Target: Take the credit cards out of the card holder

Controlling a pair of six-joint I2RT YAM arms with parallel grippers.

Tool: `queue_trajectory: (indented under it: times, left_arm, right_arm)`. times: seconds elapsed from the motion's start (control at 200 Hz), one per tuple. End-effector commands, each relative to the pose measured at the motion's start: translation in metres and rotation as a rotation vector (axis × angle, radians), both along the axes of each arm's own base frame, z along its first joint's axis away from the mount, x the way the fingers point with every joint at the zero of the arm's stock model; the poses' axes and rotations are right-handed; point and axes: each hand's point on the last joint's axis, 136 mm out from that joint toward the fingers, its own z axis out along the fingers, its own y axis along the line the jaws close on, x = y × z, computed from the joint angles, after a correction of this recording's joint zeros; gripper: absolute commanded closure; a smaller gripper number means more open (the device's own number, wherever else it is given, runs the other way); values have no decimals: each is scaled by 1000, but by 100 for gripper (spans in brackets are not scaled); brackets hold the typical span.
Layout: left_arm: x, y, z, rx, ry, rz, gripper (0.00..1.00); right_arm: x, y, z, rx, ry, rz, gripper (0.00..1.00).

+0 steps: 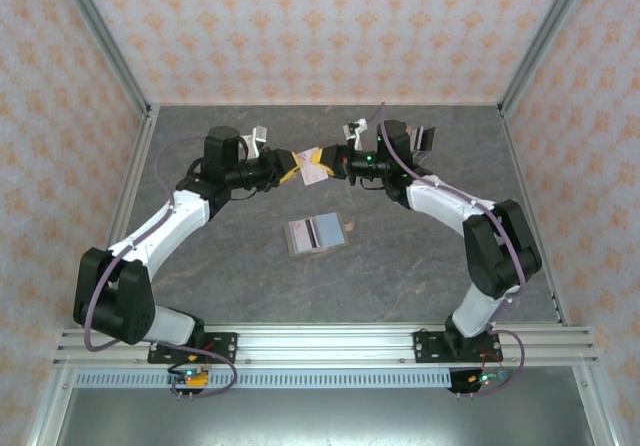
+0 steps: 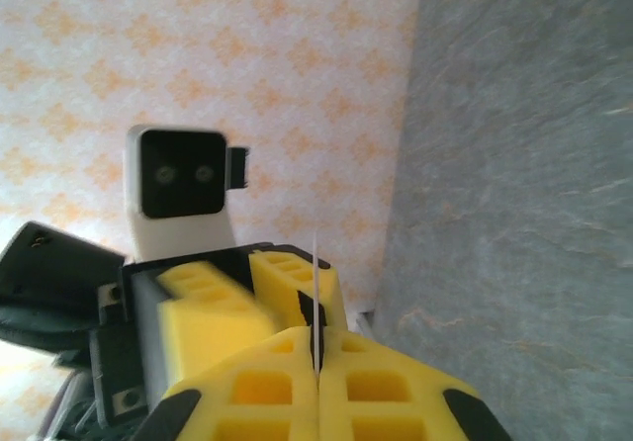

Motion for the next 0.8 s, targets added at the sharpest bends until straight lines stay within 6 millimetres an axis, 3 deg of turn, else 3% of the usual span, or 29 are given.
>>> queue_trajectory:
  times: [0.0,0.135,0.27,0.37,0.556,0.706,0.796]
  left_arm:
    - [-2,25,-12,125,24,59,39]
    - [-14,69,-41,417,82,158,13]
    - [-22,99,-51,584,99,208,0]
    - [-26,113,-53,648,106,221,0]
    - [-28,124,-57,673,125,229,0]
    - [-27,123,-57,664,134,210,0]
    - [-25,123,-58,671,132,198,0]
  right_arm:
    - [13,-21,-8,-180,-76,-91,97]
    - [38,-75,-38,-539,-125,-248,98]
    - [64,-136,-50,-775,-143,-413,99]
    - [87,-182,-55,-869,-130,-530,99]
    - [127,-247,-64,-947,-70,-695,99]
    - [160,-273,-66,-1030,-72,-735,99]
    - [175,-281,-81,-1079,-55,-718,99]
